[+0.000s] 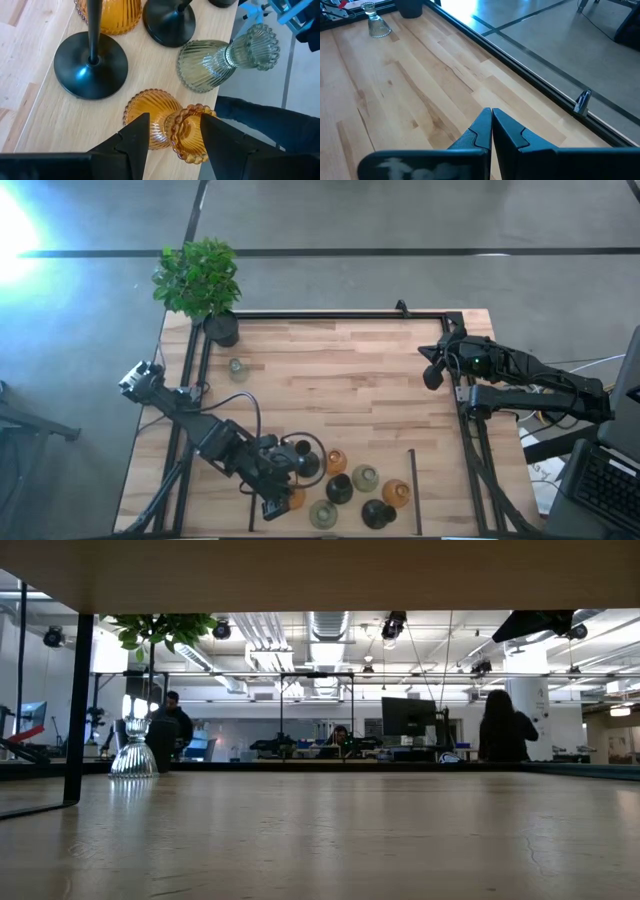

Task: Pick & Place candle stick holders
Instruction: Put the orange glass candle holder on the shelf

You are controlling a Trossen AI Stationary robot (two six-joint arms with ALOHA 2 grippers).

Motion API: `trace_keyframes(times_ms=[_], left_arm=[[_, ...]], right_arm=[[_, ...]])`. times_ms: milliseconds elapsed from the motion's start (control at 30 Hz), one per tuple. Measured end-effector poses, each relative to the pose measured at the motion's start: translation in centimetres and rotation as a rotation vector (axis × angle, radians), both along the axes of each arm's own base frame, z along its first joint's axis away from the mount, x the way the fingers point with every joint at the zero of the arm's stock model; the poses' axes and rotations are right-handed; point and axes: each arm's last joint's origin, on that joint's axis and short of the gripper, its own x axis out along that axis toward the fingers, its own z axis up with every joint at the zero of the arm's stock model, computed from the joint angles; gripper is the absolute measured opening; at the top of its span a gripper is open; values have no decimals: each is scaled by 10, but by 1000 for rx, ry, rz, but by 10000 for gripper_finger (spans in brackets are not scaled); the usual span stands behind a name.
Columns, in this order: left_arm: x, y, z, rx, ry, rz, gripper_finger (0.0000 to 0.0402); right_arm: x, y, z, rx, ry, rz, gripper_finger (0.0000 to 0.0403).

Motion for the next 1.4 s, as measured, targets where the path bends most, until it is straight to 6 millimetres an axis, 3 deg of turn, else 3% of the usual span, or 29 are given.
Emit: trace_keyframes(times_ms=[467,900,1233,1400], left_arm=[[-2,4,1,24,6,8,179],[-13,10,22,-3,-23,10,178],[-46,6,35,4,59,-22,177],[-59,-8,23,39,118,-61,177]], right_arm=[[0,0,0,0,0,0,8],[0,0,0,0,0,0,8],[0,0,0,0,0,0,8],[0,0,0,0,0,-1,8]])
